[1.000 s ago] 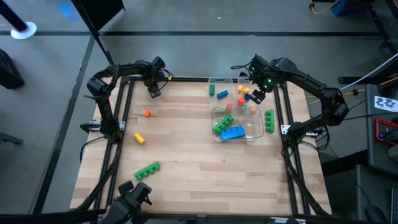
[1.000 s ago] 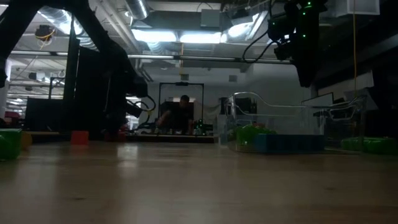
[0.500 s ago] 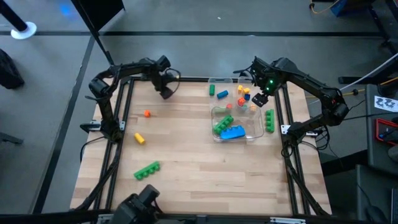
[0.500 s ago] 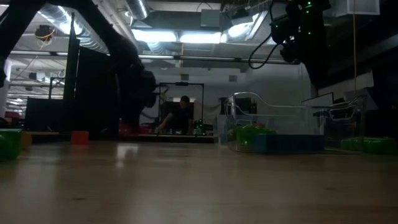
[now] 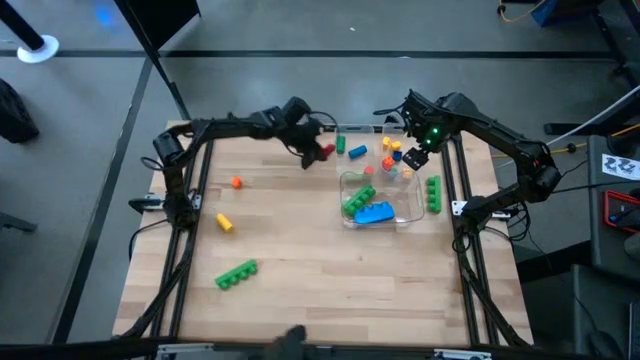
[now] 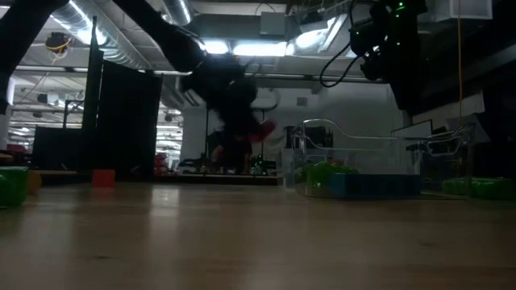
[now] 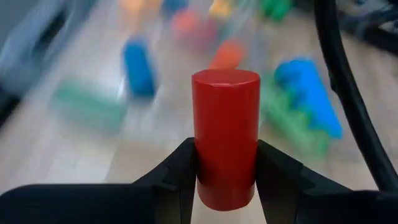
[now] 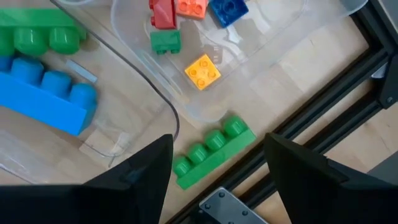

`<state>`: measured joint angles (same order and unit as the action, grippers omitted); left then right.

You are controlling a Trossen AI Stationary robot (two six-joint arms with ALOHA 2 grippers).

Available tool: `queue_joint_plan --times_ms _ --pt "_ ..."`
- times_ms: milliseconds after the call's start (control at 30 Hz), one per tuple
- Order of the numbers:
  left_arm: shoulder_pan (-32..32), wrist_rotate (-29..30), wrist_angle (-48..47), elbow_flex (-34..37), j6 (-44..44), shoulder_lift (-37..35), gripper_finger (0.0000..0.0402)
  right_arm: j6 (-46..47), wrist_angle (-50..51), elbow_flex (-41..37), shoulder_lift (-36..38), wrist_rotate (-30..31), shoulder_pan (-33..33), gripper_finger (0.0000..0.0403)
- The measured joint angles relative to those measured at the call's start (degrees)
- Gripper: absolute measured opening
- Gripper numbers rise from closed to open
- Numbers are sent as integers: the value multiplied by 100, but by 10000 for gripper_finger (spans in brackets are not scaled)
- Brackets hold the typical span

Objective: Sort blocks by size
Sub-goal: Put the red cylindrical game piece into the left transparent bin, then put the top large green 4 stud game piece into the bottom transparent bin

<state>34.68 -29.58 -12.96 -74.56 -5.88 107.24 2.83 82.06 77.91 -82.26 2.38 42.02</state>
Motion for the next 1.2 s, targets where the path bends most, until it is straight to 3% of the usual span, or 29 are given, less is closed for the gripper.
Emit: queue_joint_plan --times_ms 167,400,767,933,1067,1200 --pt "-557 861 1411 0 -140 0 120 125 58 0 0 3 0 253" --pt "-1021 2389 2536 -2 -873 229 122 671 434 -2 0 10 -7 253" --pt "-1090 2665 2830 2 -1018 626 125 1371 558 -2 2 558 -560 253" --pt "-1107 2891 3017 -2 -647 624 166 1455 670 -2 2 634 -1043 253" --pt "-1107 2918 2978 -2 -467 623 205 1680 792 -40 40 1025 -1470 253" --pt "-1105 2919 2950 -2 -257 579 223 1936 792 -535 386 1156 -1722 253"
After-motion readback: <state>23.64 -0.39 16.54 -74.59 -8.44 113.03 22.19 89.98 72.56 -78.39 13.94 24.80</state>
